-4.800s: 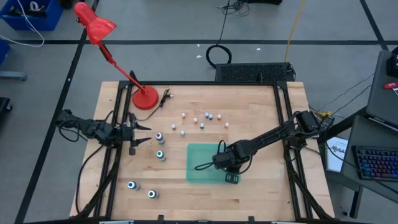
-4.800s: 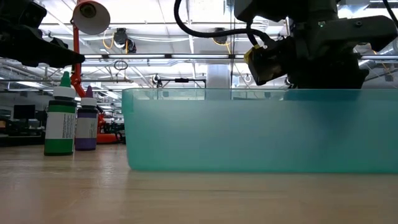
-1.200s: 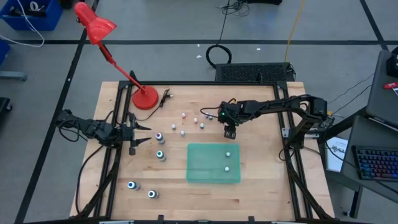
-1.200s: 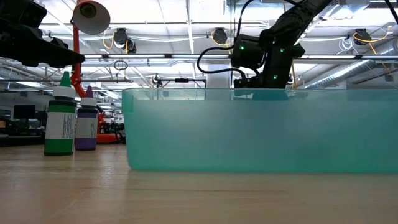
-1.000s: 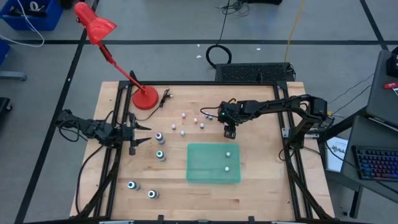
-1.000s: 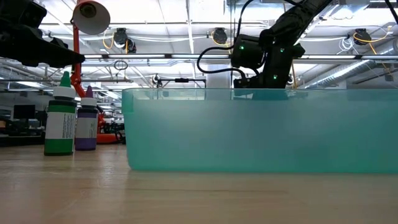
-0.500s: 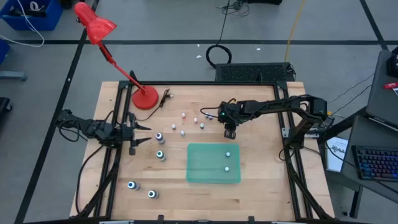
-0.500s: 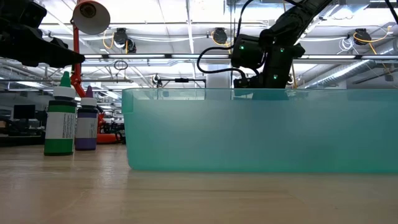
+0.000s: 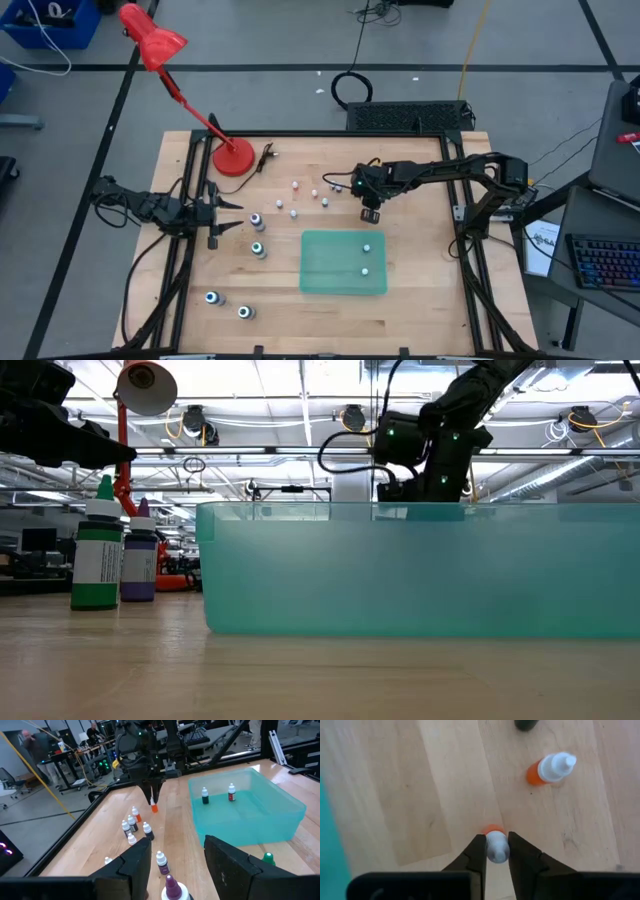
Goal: Pick & Place food coloring
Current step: Put the small orange food coloring bottle into the green bin, then put the small blue food coloring bottle into the green bin
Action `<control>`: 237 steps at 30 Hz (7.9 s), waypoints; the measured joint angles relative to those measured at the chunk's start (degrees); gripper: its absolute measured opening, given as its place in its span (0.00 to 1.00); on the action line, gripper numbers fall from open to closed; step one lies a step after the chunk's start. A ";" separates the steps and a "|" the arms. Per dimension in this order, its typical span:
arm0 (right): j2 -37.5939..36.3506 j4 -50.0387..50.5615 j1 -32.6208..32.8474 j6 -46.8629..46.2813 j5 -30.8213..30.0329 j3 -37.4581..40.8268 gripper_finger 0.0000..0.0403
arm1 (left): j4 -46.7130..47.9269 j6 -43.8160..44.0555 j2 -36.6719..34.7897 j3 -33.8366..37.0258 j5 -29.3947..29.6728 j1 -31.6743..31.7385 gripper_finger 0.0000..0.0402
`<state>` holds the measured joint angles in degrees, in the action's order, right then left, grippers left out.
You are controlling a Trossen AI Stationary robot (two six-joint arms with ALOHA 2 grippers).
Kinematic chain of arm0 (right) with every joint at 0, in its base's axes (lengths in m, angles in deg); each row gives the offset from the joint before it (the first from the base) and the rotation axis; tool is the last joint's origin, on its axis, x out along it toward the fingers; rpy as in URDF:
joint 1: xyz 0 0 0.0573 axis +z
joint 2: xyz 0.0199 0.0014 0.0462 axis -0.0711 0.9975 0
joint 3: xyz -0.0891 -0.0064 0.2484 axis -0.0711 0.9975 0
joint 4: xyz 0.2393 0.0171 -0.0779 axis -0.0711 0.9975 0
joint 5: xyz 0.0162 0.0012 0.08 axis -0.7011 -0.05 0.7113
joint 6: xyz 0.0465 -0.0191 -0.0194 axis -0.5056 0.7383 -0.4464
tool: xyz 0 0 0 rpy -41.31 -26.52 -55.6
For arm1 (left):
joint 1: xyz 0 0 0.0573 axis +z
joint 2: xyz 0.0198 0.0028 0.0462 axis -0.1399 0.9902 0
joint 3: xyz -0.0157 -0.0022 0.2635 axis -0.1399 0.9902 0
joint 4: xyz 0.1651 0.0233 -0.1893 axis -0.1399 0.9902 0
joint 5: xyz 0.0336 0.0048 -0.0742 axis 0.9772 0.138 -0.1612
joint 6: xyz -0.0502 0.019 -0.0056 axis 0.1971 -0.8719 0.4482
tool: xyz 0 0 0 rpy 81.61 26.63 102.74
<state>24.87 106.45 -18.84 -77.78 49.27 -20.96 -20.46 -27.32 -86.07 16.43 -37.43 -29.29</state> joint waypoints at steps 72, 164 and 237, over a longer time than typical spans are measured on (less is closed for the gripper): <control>9.20 4.46 28.26 -19.09 0.11 -11.16 0.39 | -0.01 0.00 0.01 -0.02 0.00 0.02 0.46; -4.10 6.61 3.05 -1.33 -0.10 -13.98 0.09 | 0.00 0.00 0.00 -0.02 -0.02 0.00 0.46; -15.70 8.46 29.00 -25.17 -1.15 1.00 0.37 | -0.01 -0.01 -0.01 -0.02 0.00 0.00 0.46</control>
<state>9.17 114.91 10.16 -102.95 48.11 -19.97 -20.47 -27.32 -86.08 16.41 -37.43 -29.29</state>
